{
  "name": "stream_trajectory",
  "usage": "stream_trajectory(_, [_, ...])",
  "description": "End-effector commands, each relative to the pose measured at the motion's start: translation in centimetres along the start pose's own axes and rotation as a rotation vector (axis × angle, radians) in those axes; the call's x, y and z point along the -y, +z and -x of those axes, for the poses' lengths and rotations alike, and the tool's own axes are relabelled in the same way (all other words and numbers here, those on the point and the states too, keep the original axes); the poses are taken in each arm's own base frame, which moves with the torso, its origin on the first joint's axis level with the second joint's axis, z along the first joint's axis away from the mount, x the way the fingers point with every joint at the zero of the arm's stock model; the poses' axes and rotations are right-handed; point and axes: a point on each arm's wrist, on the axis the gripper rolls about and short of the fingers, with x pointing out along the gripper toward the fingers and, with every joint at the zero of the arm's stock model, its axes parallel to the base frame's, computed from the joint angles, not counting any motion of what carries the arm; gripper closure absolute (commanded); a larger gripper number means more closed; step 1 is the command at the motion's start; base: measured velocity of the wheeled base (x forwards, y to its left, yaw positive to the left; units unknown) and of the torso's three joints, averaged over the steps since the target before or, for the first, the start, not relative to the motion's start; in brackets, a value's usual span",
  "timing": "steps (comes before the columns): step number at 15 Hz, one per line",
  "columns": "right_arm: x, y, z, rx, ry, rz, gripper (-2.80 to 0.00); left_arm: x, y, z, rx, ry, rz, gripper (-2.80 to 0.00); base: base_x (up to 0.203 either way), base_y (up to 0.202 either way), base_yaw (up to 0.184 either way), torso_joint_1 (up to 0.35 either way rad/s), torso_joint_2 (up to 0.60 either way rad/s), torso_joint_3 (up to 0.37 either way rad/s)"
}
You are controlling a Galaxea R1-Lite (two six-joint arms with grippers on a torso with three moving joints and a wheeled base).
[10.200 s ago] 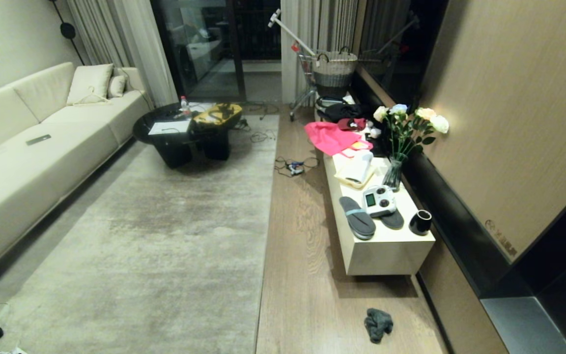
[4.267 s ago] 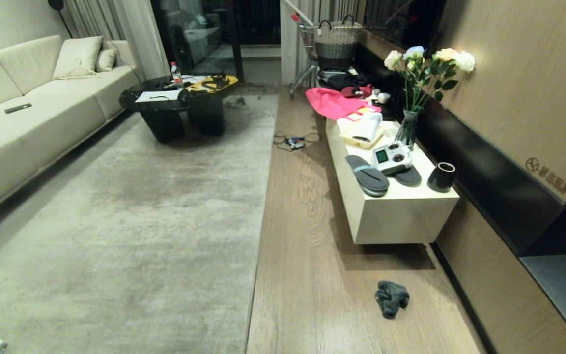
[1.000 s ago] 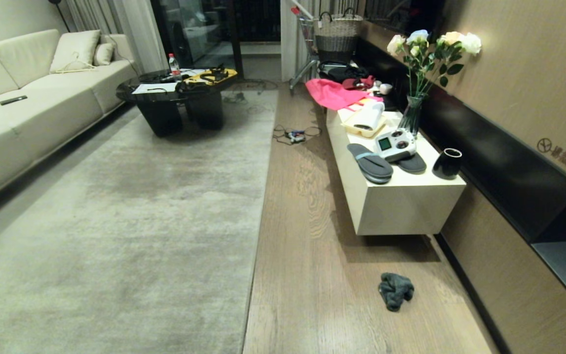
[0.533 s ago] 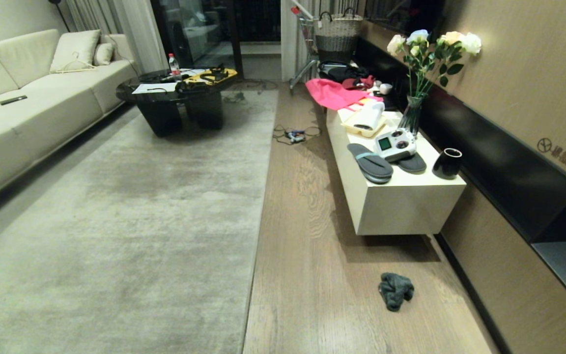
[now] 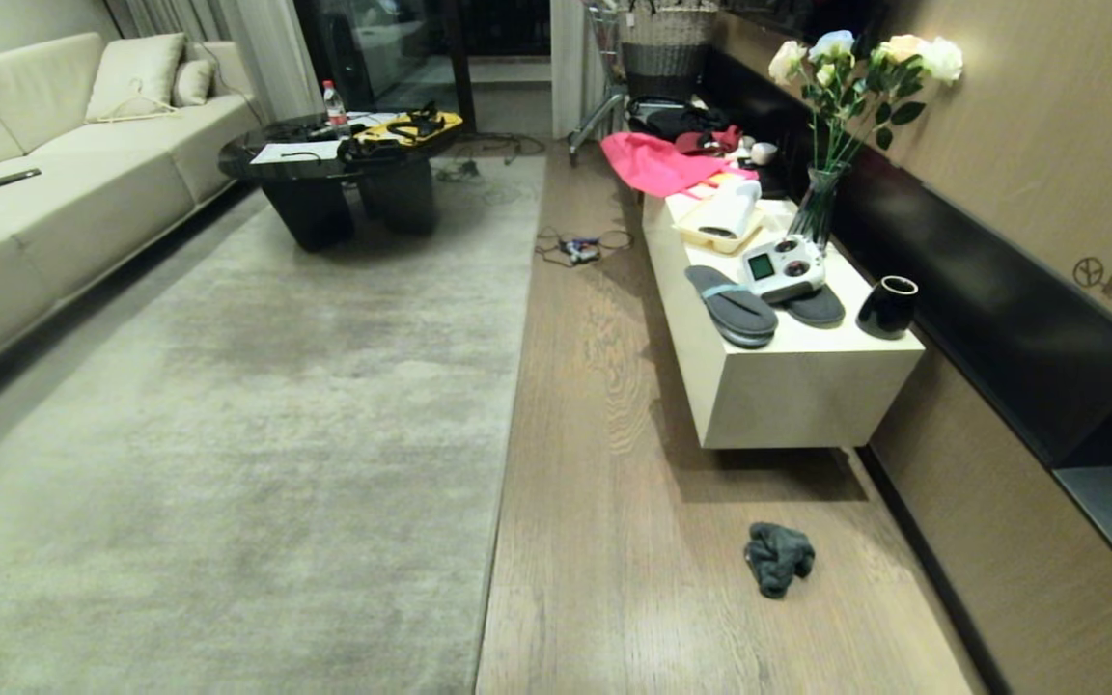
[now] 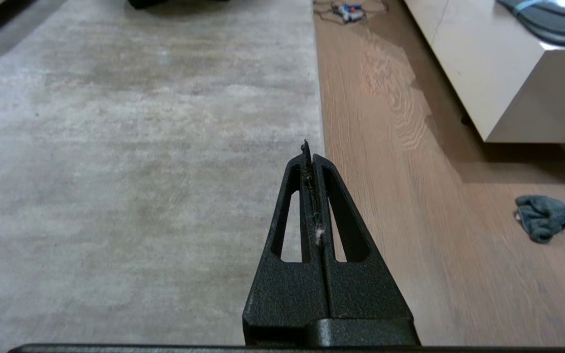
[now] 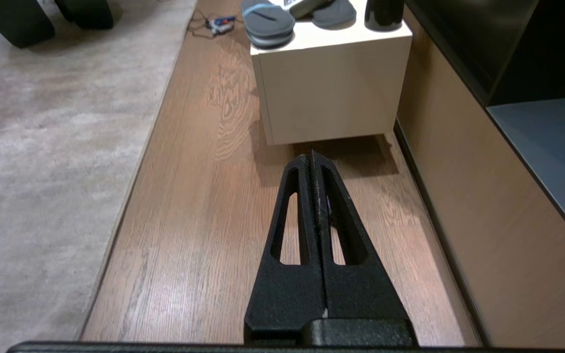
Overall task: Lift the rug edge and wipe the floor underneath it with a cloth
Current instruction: Pick up the rag
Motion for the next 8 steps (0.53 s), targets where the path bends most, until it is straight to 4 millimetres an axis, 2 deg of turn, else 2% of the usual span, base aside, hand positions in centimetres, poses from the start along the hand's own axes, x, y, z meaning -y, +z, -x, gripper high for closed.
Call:
stream_trajectory(1, [0.0, 0.01, 0.0, 0.001, 0.0, 0.0, 0.0, 0.0, 0.0, 0.0, 0.0, 0.0, 0.001, 0.0, 0.0, 0.0, 0.0, 0.002, 0.0, -0.193])
stream_trajectory(8, [0.0, 0.01, 0.0, 0.001, 0.0, 0.0, 0.0, 0.0, 0.02, 0.0, 0.002, 0.0, 0.001, 0.0, 0.0, 0.0, 0.0, 0.003, 0.0, -0.195])
